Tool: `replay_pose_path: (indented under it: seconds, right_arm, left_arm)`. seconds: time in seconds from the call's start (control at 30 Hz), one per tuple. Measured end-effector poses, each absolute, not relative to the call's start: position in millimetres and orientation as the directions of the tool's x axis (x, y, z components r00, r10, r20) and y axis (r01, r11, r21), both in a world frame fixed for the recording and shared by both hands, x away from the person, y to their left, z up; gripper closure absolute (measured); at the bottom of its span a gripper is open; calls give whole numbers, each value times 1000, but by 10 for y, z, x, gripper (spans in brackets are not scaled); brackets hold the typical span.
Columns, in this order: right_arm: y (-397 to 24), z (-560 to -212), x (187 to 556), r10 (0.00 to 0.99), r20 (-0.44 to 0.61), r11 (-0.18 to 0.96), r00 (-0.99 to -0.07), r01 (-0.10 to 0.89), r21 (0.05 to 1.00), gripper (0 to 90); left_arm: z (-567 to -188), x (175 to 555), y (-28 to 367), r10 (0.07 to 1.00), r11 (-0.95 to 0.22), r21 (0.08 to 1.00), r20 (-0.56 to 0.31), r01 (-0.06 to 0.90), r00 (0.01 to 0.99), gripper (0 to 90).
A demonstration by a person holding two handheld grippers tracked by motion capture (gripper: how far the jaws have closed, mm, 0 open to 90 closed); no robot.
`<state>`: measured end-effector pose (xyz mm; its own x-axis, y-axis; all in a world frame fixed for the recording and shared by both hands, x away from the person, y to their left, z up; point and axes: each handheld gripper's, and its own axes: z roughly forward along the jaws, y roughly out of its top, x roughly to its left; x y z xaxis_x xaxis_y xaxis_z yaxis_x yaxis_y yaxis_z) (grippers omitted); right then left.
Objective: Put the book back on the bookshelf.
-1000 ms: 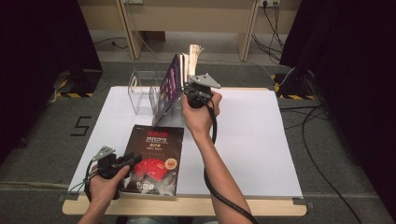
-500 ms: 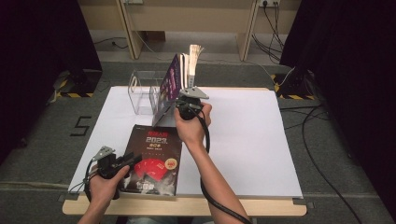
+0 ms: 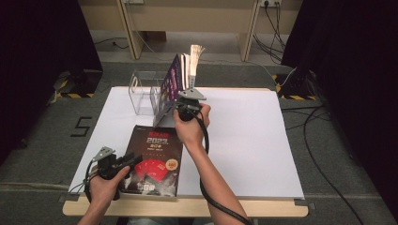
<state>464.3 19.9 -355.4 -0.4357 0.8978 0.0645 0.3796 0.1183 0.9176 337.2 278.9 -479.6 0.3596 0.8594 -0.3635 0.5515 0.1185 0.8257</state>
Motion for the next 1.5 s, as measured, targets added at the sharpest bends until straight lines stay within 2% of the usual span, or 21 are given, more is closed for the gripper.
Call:
replay_pose_path:
  seconds: [0.43, 0.9, 1.5]
  right_arm:
    - [201, -3553, 4718, 910, 32, 127, -414, 352, 927, 900]
    - [284, -3602, 4842, 909, 33, 138, -416, 375, 917, 900]
    - [275, -3756, 4627, 891, 49, 126, -451, 350, 928, 794]
  left_arm:
    - [-4797, 3369, 2775, 859, 115, 826, -362, 552, 363, 519]
    - [-4794, 3369, 2785, 859, 114, 828, -360, 549, 364, 519]
    - [-4797, 3370, 2775, 860, 106, 830, -353, 547, 368, 518]
